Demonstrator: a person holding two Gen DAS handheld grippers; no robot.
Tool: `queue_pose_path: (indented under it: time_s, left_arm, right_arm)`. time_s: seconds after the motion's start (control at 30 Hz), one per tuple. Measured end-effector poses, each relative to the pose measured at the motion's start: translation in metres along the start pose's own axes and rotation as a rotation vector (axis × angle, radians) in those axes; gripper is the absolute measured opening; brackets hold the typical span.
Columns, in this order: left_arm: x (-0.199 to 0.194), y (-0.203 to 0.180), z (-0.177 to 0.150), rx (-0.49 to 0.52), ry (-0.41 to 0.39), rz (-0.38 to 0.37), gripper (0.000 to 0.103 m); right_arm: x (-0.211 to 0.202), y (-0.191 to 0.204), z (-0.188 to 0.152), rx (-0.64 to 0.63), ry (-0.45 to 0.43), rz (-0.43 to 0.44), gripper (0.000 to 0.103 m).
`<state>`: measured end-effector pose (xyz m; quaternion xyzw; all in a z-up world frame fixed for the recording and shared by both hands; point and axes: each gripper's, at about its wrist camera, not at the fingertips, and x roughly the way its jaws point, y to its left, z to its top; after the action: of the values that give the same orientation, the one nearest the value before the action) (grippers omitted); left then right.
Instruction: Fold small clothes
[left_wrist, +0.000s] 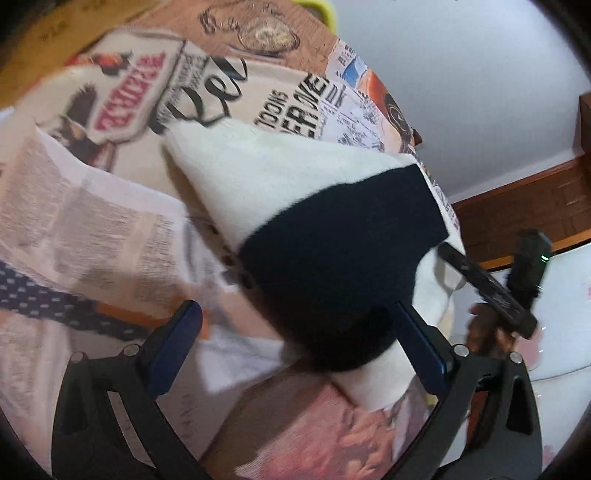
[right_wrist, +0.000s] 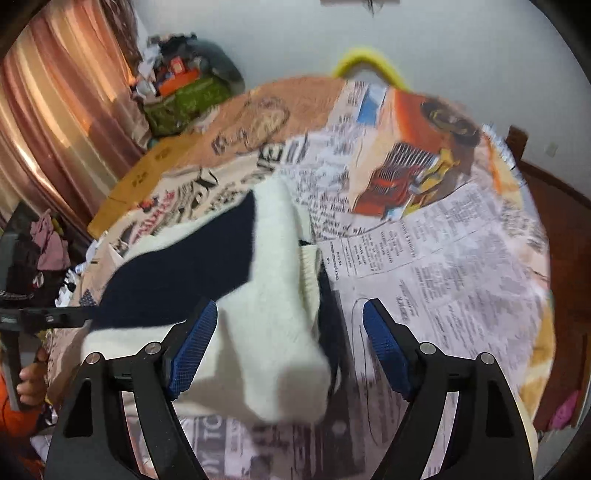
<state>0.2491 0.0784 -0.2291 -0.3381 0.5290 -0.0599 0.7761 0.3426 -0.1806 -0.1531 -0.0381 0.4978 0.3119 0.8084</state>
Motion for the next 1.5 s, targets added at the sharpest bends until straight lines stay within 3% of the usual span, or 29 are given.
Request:
queue_pose_path:
  time_s: [0.2, 0.33, 0.4, 0.47, 0.57, 0.67, 0.8, 1.0, 1.2, 1.33, 1.5]
  left_arm:
    - [0.037, 0.001, 0.014, -0.068, 0.078, -0.107, 0.103]
    - [0.048, -0.014, 0.020, -0.005, 0.070, -0.073, 0.103]
    - [0.052, -0.022, 0.022, 0.033, 0.053, -0.037, 0.096]
    - [0.053, -0.025, 0.023, 0.049, 0.034, -0.020, 0.089]
    - [0.047, -0.019, 0.027, 0.044, 0.005, -0.023, 0.075]
    - [0.035, -0.016, 0.033, 0.061, -0.048, 0.004, 0.063]
    - [0.010, -0.012, 0.046, 0.102, -0.107, 0.049, 0.054]
    - [-0.036, 0.005, 0.076, 0.170, -0.174, 0.093, 0.053]
    - [-0.072, 0.041, 0.107, 0.210, -0.181, 0.111, 0.053]
    - [-0.071, 0.068, 0.127, 0.213, -0.147, 0.133, 0.053]
    - [-0.040, 0.103, 0.144, 0.215, -0.077, 0.194, 0.055]
  right_arm:
    - [0.031, -0.012, 0.005, 0.057, 0.059, 0.132, 0.079]
    - [0.044, -0.015, -0.001, 0.091, 0.071, 0.178, 0.088]
    - [0.042, -0.011, -0.004, 0.084, 0.065, 0.178, 0.086]
    - [0.041, -0.010, -0.007, 0.111, 0.073, 0.217, 0.065]
    - [0.035, -0.008, -0.011, 0.150, 0.055, 0.213, 0.051]
    - [0.026, 0.004, -0.013, 0.139, 0.032, 0.188, 0.041]
    - [0.017, 0.034, -0.005, 0.065, 0.013, 0.160, 0.036]
    - [0.020, 0.084, 0.012, 0.012, -0.047, 0.160, 0.035]
    - [0.045, 0.122, 0.034, 0.020, -0.087, 0.178, 0.035]
    - [0.071, 0.139, 0.042, 0.048, -0.062, 0.173, 0.035]
    - [0.104, 0.152, 0.041, 0.071, -0.006, 0.145, 0.036]
